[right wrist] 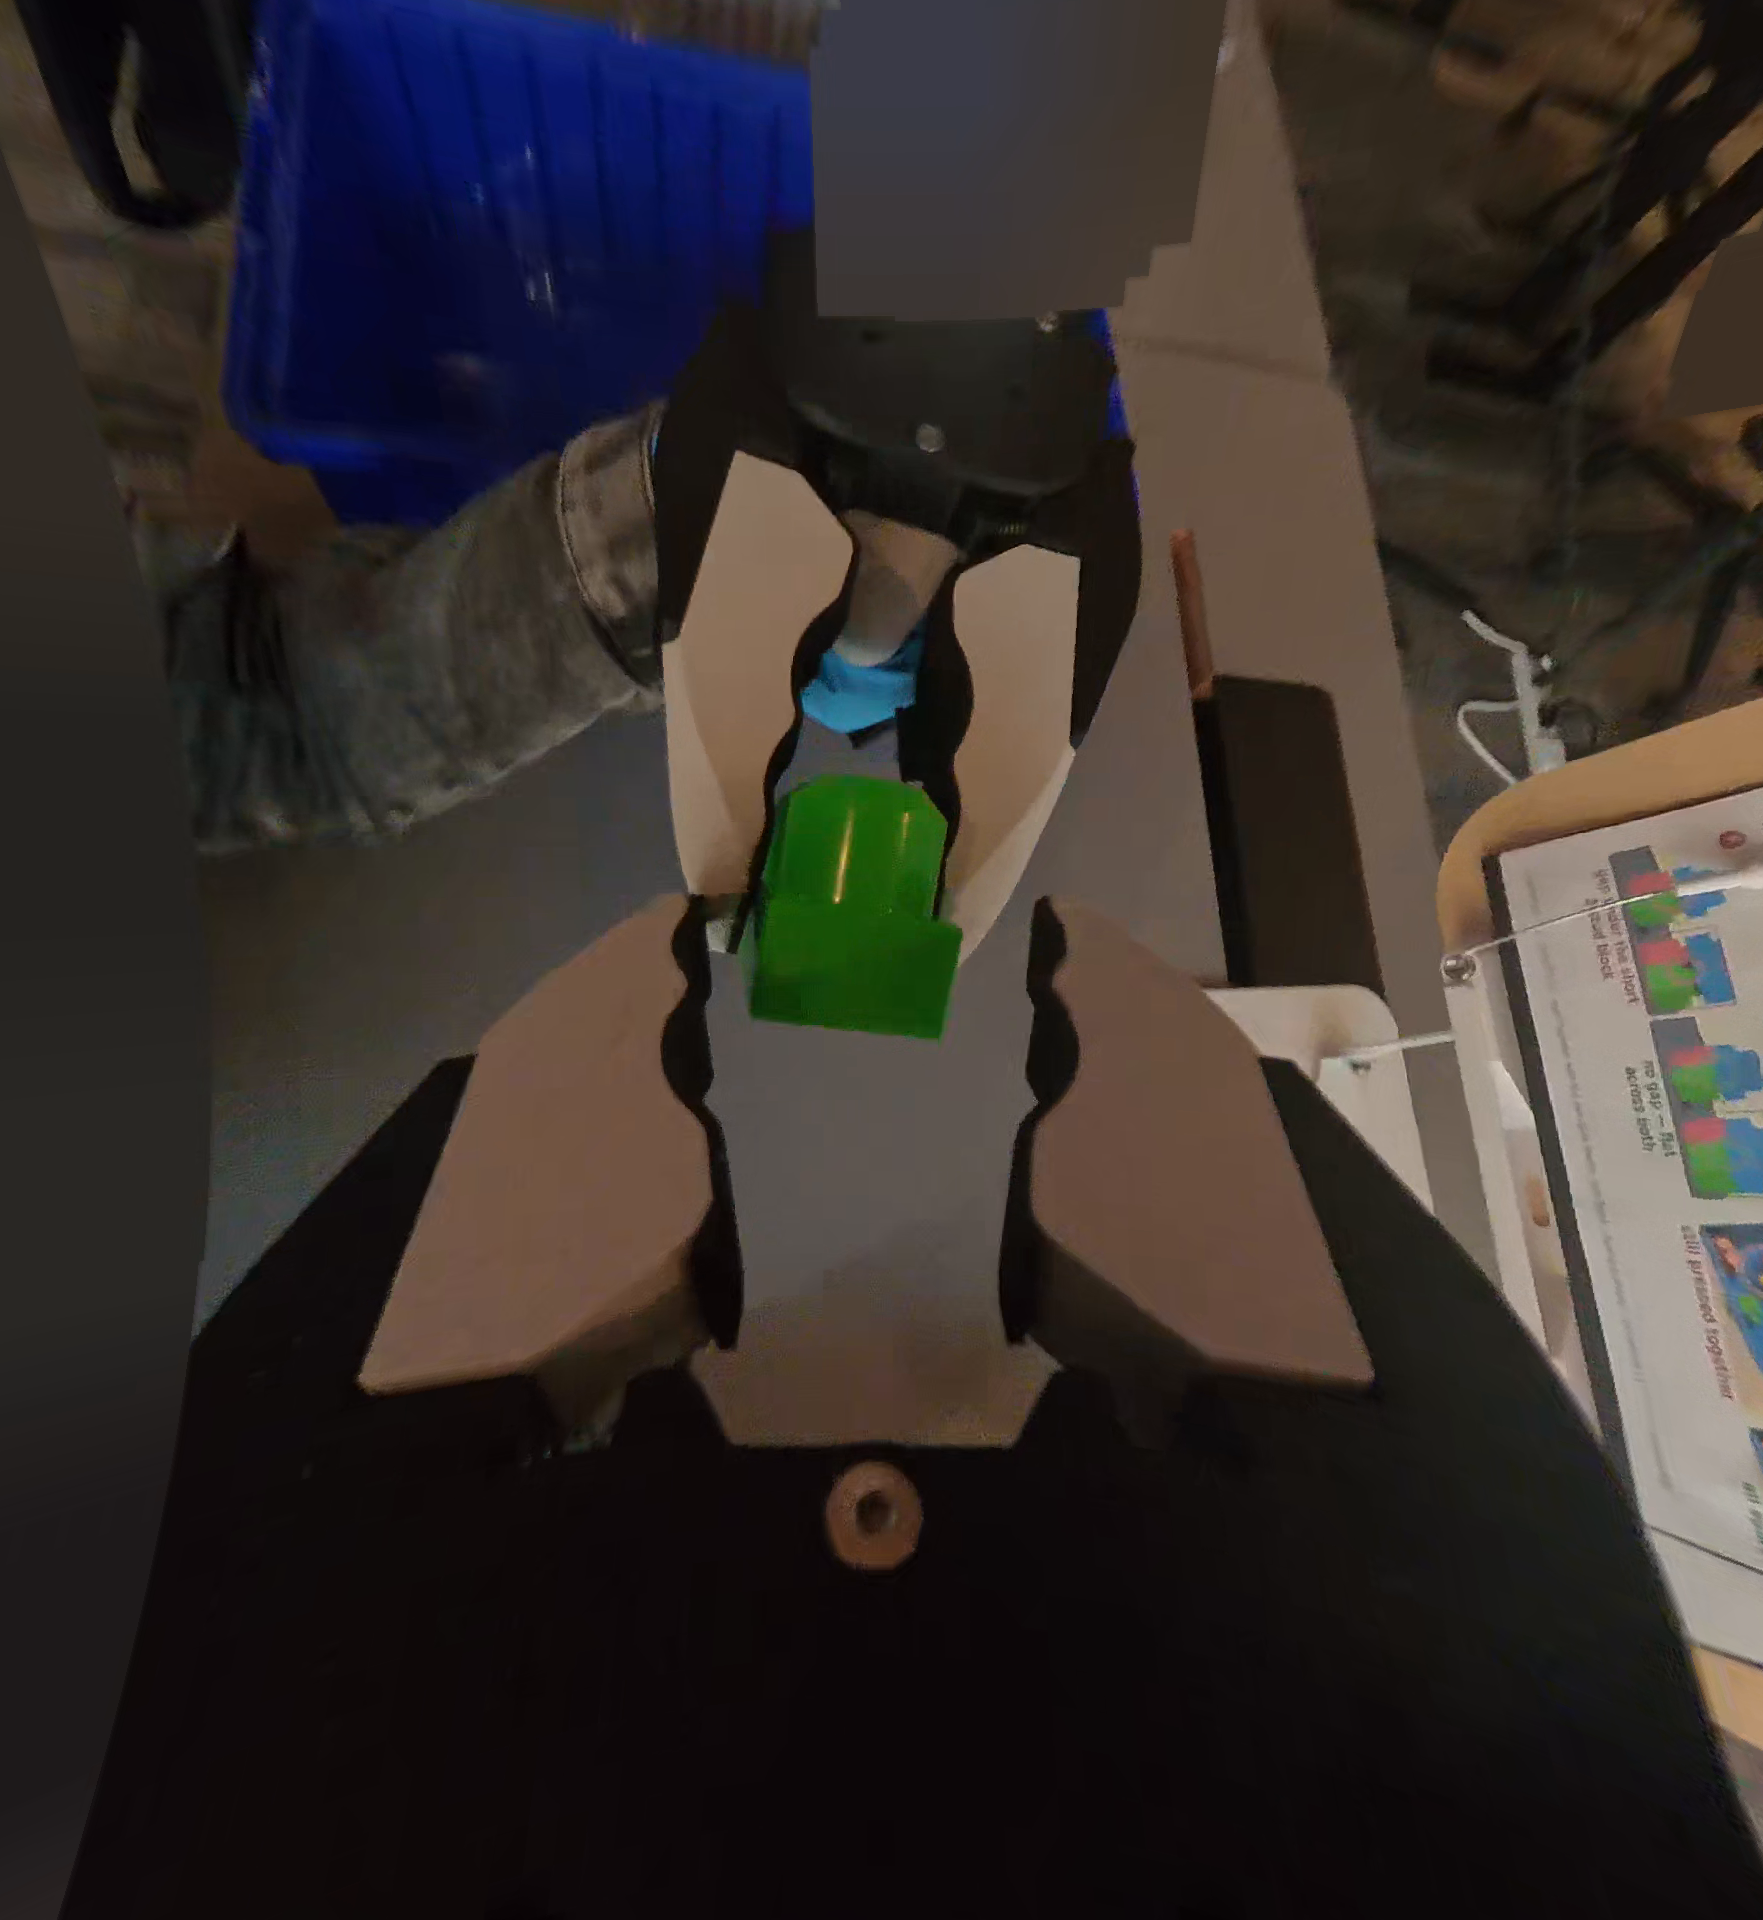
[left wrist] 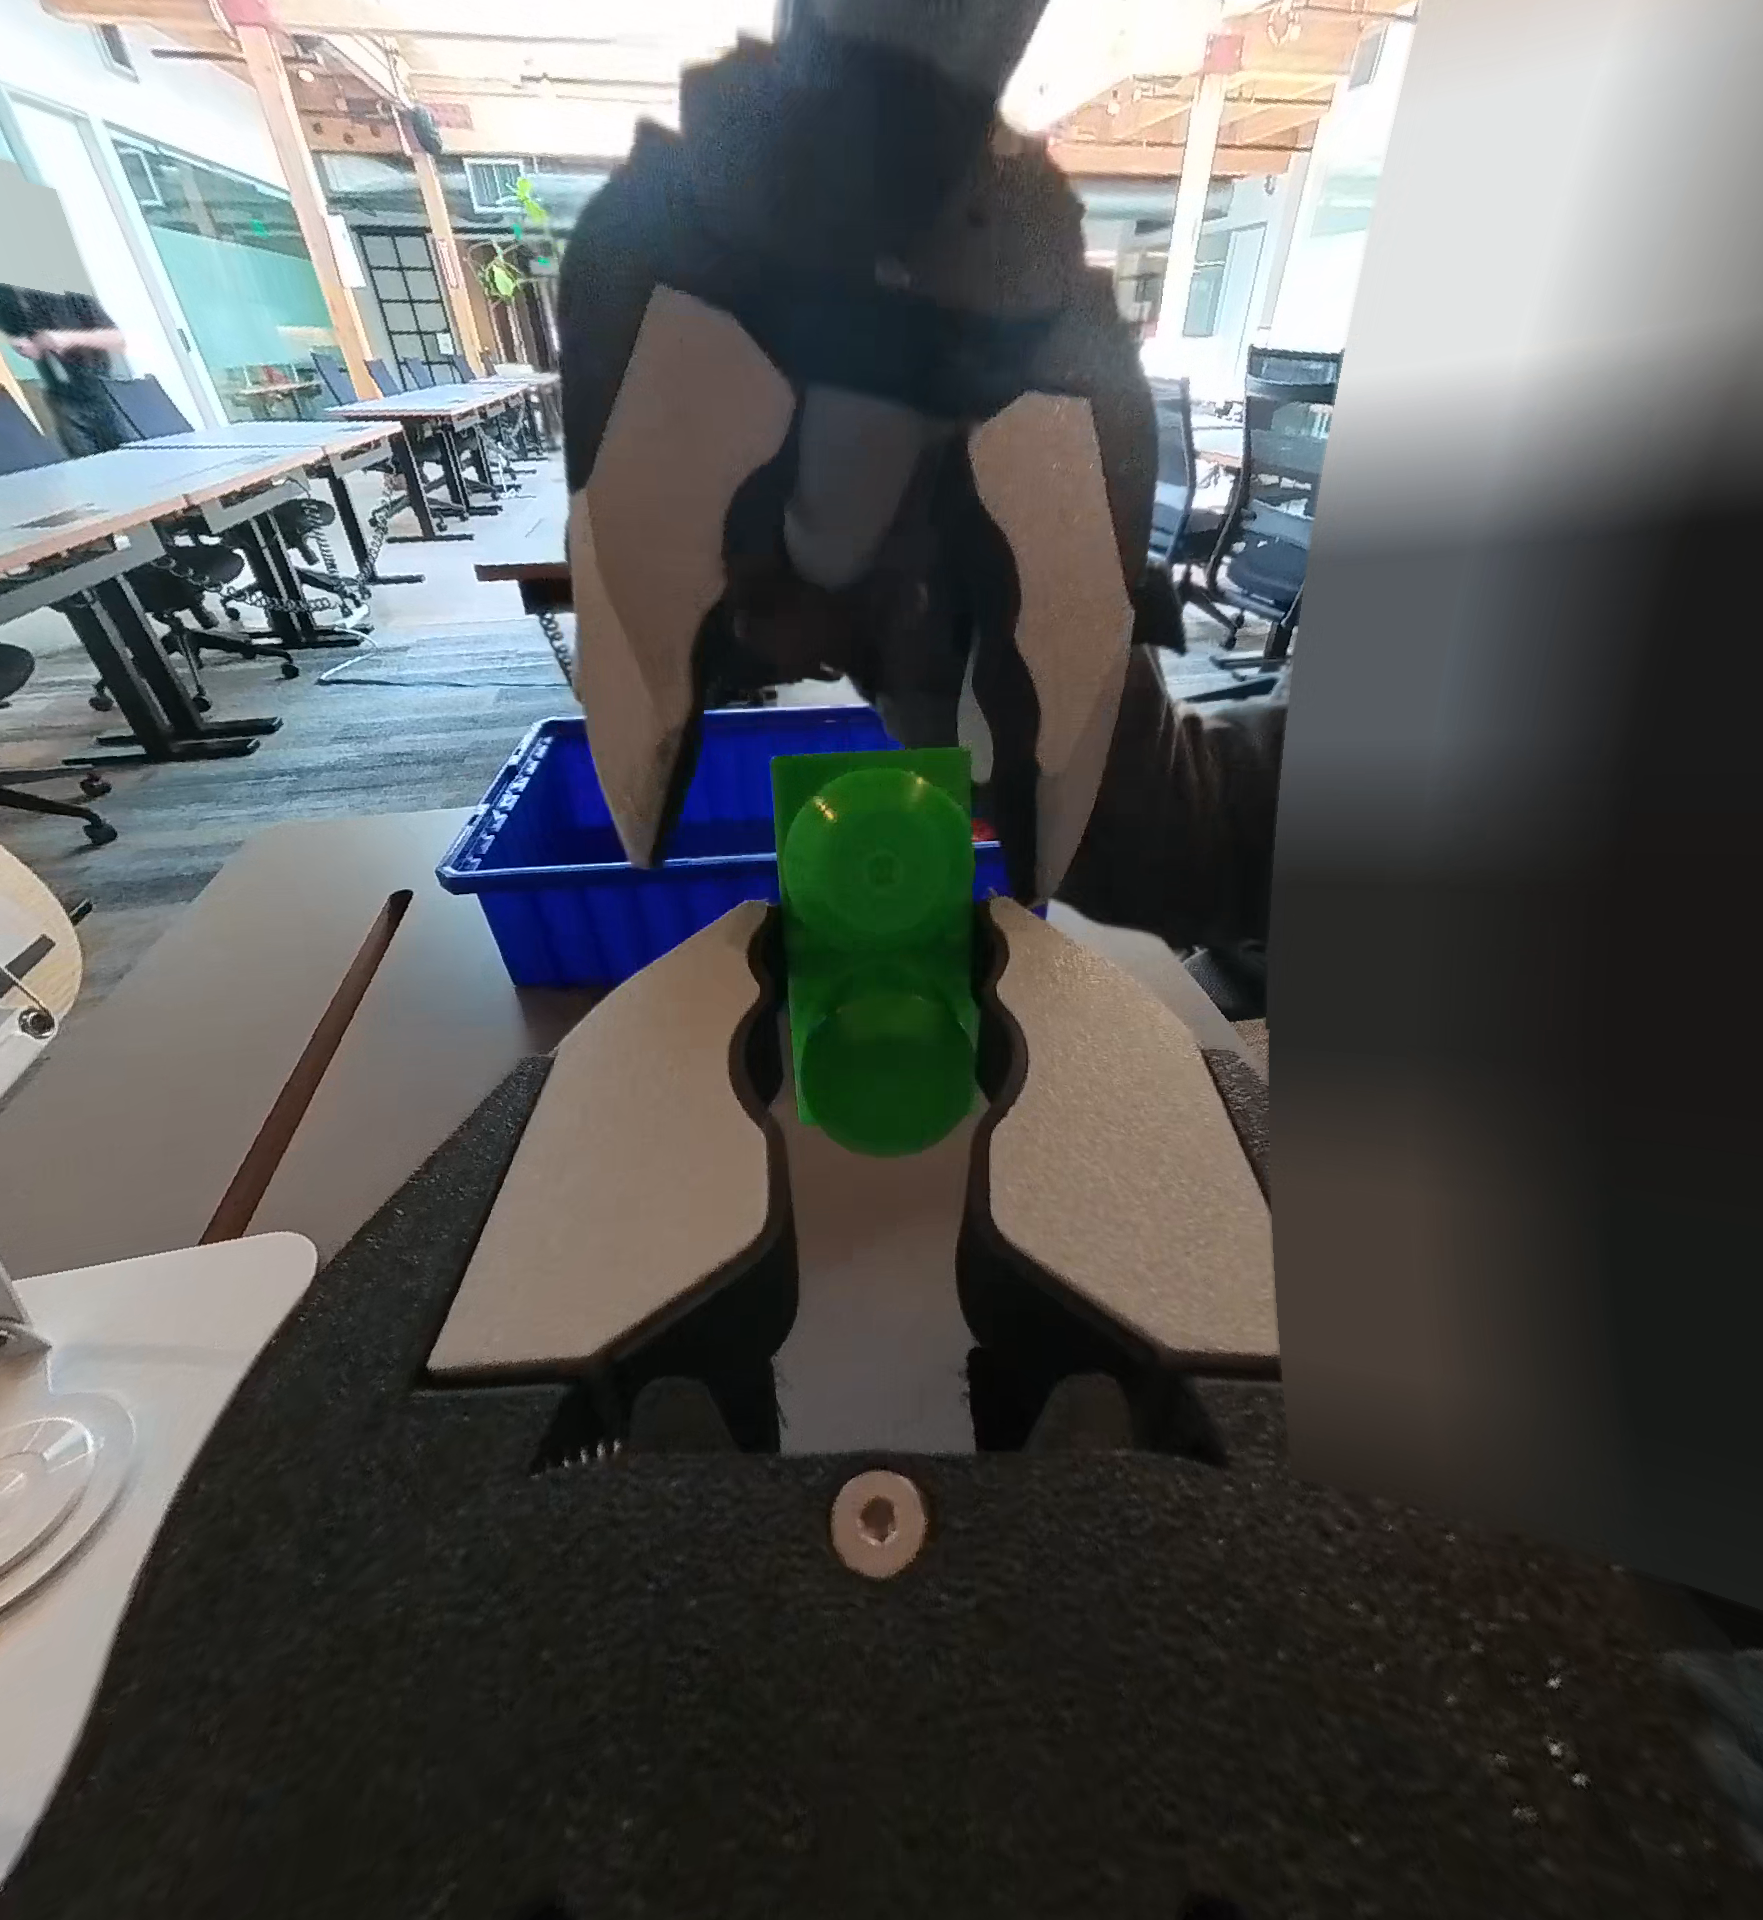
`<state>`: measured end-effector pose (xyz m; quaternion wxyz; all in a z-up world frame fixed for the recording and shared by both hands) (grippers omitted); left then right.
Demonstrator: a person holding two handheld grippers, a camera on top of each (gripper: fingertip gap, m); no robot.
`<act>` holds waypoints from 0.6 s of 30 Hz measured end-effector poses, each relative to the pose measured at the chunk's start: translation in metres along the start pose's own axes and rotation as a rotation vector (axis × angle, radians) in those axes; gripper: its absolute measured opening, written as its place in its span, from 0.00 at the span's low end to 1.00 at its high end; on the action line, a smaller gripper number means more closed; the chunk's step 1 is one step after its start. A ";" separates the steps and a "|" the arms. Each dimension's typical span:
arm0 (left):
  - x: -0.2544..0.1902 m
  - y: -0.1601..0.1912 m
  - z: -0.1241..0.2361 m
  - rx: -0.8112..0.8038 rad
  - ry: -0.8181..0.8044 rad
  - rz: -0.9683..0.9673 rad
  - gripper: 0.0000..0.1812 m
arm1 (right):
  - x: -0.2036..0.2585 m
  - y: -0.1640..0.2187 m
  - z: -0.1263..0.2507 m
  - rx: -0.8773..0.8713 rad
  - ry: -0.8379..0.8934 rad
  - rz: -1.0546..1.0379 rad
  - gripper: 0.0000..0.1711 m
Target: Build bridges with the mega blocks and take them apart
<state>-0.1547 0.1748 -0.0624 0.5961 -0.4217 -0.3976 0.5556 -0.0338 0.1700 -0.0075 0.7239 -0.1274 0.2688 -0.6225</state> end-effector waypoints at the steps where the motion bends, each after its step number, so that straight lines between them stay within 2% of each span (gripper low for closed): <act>1: 0.000 0.000 -0.001 0.006 -0.003 0.002 0.19 | 0.000 -0.002 0.000 0.041 -0.007 0.008 0.32; 2: 0.001 0.001 -0.002 0.015 -0.012 0.005 0.19 | 0.001 -0.002 0.000 0.080 -0.024 0.018 0.26; 5: 0.001 0.001 -0.003 0.018 -0.002 0.000 0.19 | 0.001 -0.003 0.002 0.121 -0.014 0.022 0.21; 11: 0.003 -0.001 -0.002 -0.015 0.007 0.045 0.19 | 0.001 0.005 0.007 0.023 0.026 0.011 0.21; 18: 0.008 0.003 0.011 -0.011 -0.131 0.068 0.37 | -0.008 0.038 0.039 -0.100 0.178 -0.100 0.21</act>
Point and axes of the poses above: each gripper's, where its closed fingertips meet, z back along the fingers, y out of its underside, x = y × z across the jaws, the point moved 8 cm from there along z, back along the fingers, and after that the axes turned 15 degrees about x, right-handed, at the moved point
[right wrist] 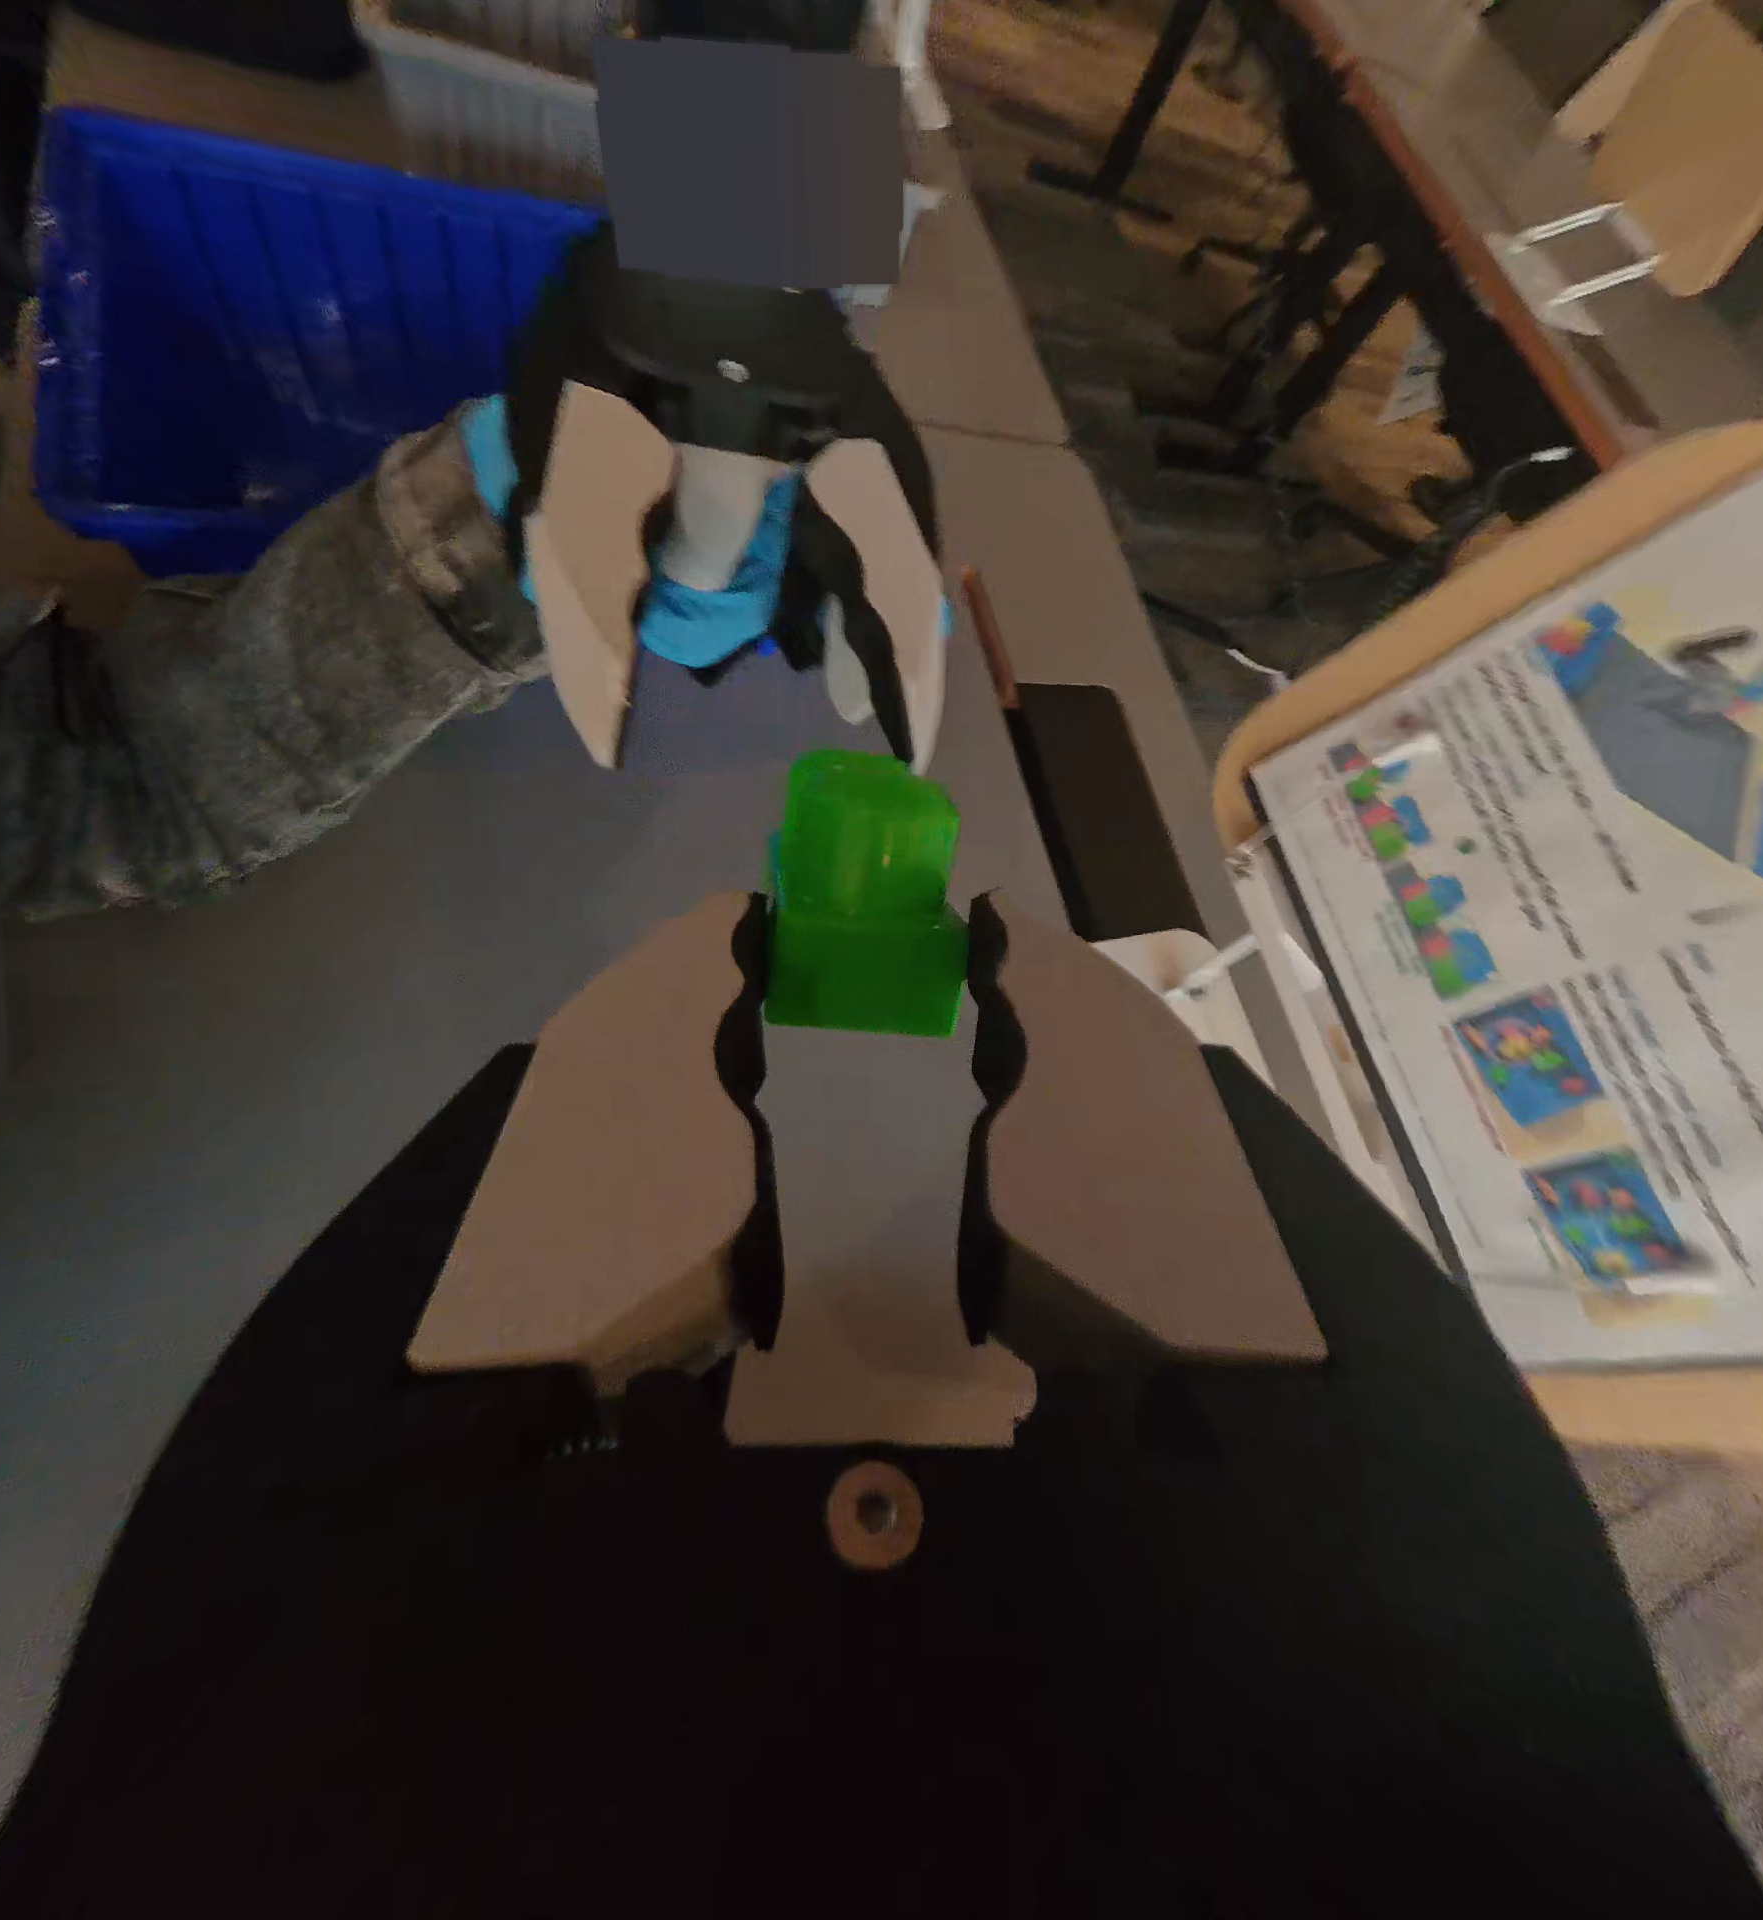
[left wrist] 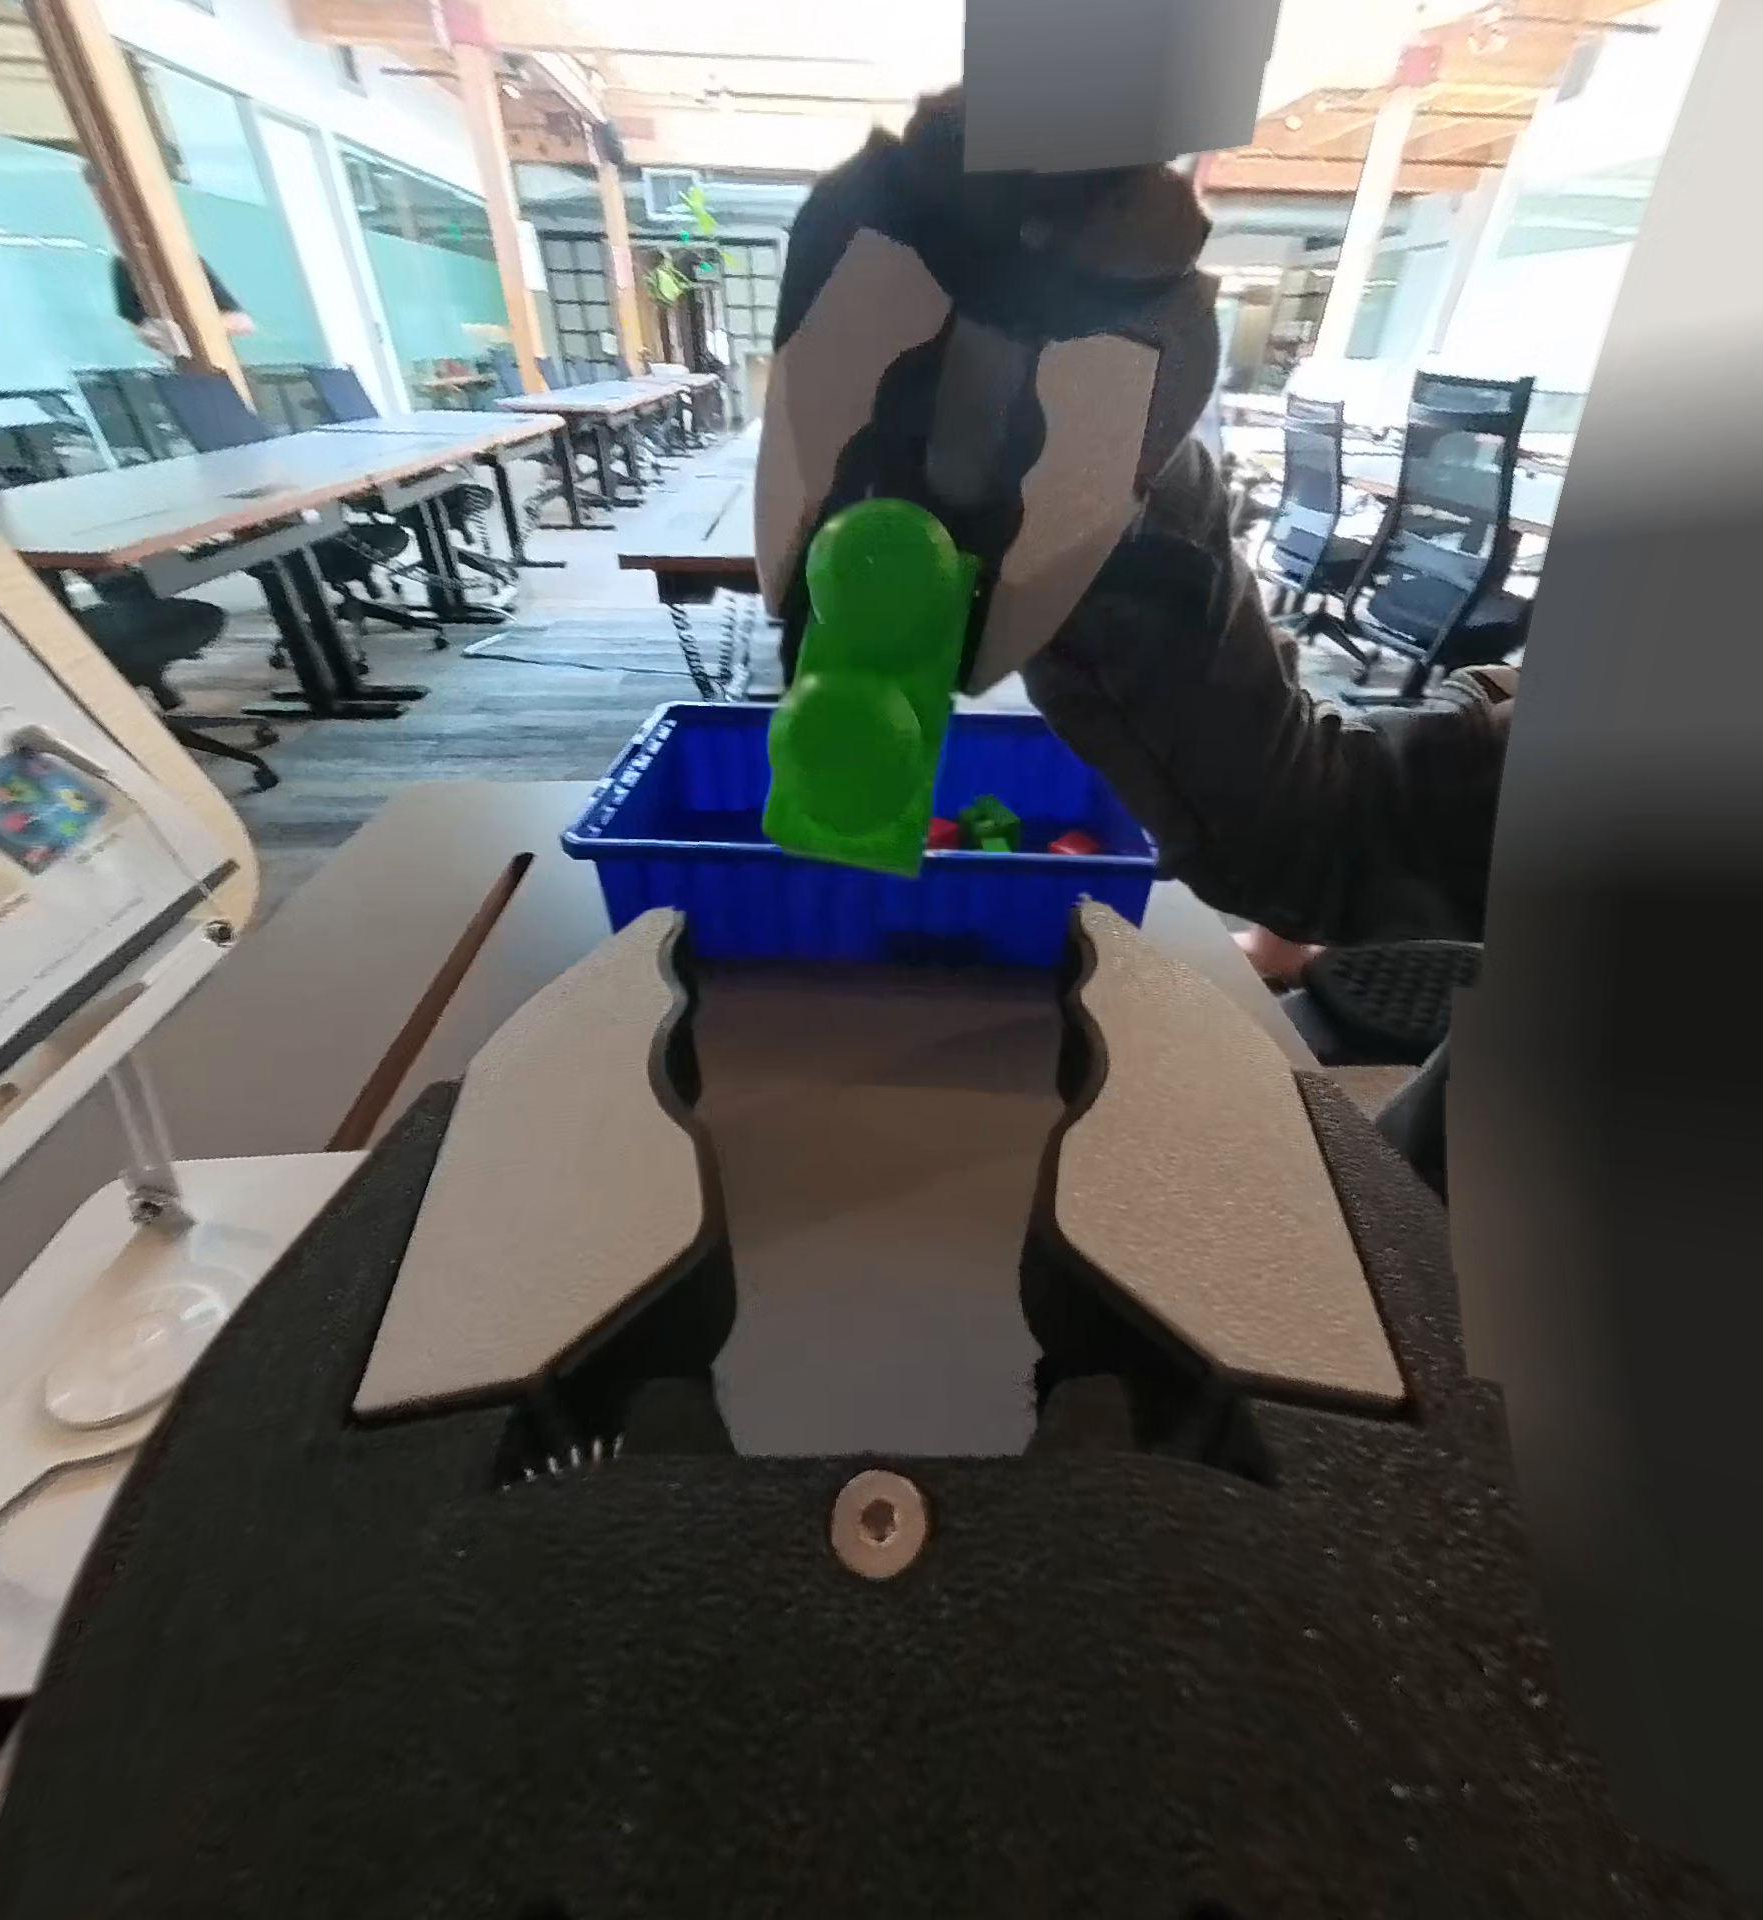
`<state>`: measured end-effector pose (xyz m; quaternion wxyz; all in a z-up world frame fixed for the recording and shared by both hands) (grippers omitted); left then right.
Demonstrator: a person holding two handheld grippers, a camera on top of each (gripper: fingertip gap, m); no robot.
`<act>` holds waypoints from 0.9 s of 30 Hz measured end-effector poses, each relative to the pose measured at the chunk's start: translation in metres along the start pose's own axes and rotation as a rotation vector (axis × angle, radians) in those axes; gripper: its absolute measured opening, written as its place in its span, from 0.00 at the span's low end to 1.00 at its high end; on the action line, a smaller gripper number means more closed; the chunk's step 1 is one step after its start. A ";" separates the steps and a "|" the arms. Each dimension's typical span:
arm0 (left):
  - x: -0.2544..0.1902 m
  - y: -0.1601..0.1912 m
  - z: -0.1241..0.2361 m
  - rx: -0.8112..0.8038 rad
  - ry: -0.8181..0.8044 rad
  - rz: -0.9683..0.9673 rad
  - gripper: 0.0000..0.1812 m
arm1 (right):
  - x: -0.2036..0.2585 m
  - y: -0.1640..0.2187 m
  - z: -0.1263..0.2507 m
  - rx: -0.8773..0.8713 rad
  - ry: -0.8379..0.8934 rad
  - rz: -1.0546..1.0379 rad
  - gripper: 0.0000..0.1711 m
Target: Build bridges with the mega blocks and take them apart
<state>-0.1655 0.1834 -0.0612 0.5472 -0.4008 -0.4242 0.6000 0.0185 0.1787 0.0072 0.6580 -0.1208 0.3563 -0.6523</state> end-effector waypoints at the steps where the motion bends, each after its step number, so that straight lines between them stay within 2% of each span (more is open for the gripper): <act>1: 0.000 -0.001 0.002 -0.009 -0.024 -0.002 0.39 | -0.004 0.007 0.006 -0.010 0.032 -0.025 0.21; 8: -0.003 -0.003 0.017 -0.037 -0.121 -0.023 0.40 | -0.029 0.082 0.045 -0.011 0.239 -0.235 0.21; 19: -0.005 -0.003 0.038 -0.115 -0.168 -0.012 0.37 | -0.036 0.260 0.078 0.153 0.494 -0.640 0.21; 22: -0.006 -0.003 0.040 -0.124 -0.173 -0.011 0.37 | -0.034 0.308 0.079 0.199 0.576 -0.745 0.21; 27: -0.007 -0.004 0.043 -0.135 -0.179 -0.010 0.36 | -0.030 0.377 0.058 0.304 0.637 -0.856 0.21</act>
Point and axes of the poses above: each gripper's, where its closed fingertips meet, z back along the fingers, y out of its underside, x = y × z across the jaws, the point moved 8 cm from there along z, back along the fingers, and after that the axes turned 15 degrees about x, right-handed, at the moved point
